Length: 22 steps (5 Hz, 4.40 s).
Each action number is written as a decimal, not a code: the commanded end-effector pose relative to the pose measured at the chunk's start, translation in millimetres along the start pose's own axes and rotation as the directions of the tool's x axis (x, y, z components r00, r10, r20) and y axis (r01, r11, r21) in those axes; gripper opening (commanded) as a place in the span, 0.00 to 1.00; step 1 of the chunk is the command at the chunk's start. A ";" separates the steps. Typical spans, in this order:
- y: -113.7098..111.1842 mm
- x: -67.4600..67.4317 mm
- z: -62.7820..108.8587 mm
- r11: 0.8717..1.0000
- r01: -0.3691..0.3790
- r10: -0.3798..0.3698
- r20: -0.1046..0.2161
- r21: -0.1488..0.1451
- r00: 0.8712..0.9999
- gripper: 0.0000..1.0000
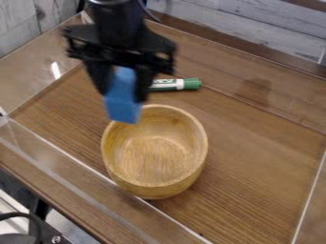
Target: Put the blue block in the brown bowl
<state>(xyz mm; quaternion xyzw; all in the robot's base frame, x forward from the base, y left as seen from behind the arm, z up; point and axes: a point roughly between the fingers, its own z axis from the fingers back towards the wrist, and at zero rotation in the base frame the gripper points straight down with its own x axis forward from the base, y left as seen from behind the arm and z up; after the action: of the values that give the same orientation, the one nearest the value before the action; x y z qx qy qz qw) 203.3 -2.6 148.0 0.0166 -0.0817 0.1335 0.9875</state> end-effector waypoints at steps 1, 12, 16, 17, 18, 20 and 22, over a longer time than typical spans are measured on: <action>-23.8 -2.3 3.7 1.000 0.020 -0.020 0.036 -0.012 0.999 0.00; -19.6 -13.6 -22.8 0.998 0.068 -0.068 0.031 -0.004 0.997 0.00; -21.0 -12.4 -20.8 0.997 0.080 -0.080 0.024 0.002 0.997 1.00; -24.3 -9.9 -18.2 0.997 0.083 -0.083 0.022 0.000 0.996 1.00; -27.1 -7.1 -16.1 0.996 0.086 -0.086 0.020 -0.004 0.996 1.00; -33.6 -0.7 -15.1 0.996 0.084 -0.084 0.015 -0.014 0.996 1.00; -38.6 2.6 -15.6 0.996 0.085 -0.085 0.003 -0.020 0.996 1.00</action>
<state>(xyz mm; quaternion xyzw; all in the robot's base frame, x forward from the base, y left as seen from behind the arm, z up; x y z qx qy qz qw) 210.1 -34.2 120.3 0.0189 -0.0589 0.0947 0.9936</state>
